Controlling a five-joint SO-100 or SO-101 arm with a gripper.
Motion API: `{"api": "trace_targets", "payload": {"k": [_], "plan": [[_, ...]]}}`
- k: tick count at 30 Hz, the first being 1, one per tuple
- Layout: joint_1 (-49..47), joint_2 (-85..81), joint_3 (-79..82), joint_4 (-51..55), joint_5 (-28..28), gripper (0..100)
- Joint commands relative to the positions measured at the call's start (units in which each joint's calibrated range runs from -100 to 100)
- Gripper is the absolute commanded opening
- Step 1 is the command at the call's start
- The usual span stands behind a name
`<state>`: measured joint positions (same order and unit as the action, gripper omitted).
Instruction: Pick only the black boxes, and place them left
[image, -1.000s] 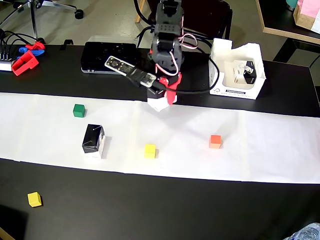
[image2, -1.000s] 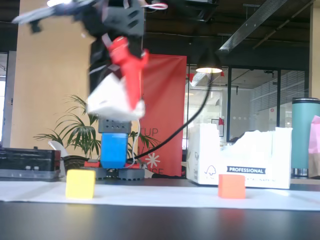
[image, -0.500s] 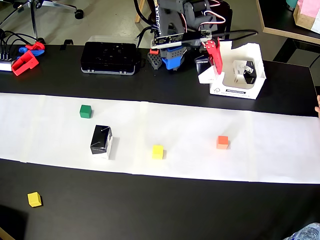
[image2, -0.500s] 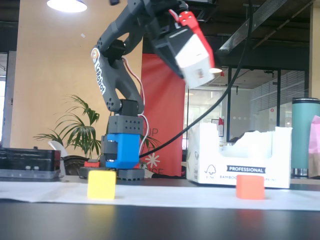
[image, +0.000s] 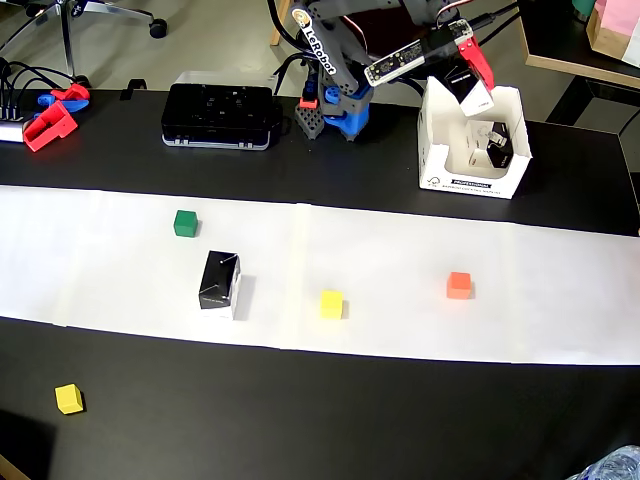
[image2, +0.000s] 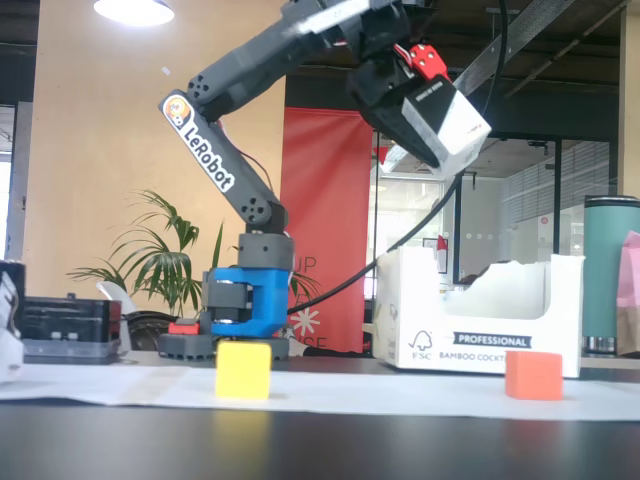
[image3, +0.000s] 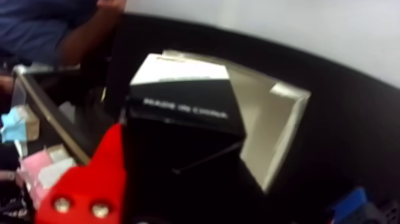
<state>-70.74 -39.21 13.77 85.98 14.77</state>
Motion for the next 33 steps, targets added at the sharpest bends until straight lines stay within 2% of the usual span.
{"api": "trace_targets", "payload": {"k": [1, 6, 17, 19, 22, 24, 29, 33], "plan": [[-6.6, 2.3, -0.1, 0.6, -3.4, 14], [-7.9, 11.4, -1.2, 3.8, -5.1, 14], [-8.0, 28.6, -4.5, 7.1, -4.6, 14], [-8.0, 30.8, -7.6, 8.5, -4.6, 21], [-8.1, 32.2, -10.8, 11.1, -4.4, 40], [-8.8, 32.2, -10.8, 11.9, -2.5, 48], [-8.1, 28.3, -12.4, 13.0, 0.1, 52], [-1.9, 18.2, -11.8, 13.1, 6.4, 52]]}}
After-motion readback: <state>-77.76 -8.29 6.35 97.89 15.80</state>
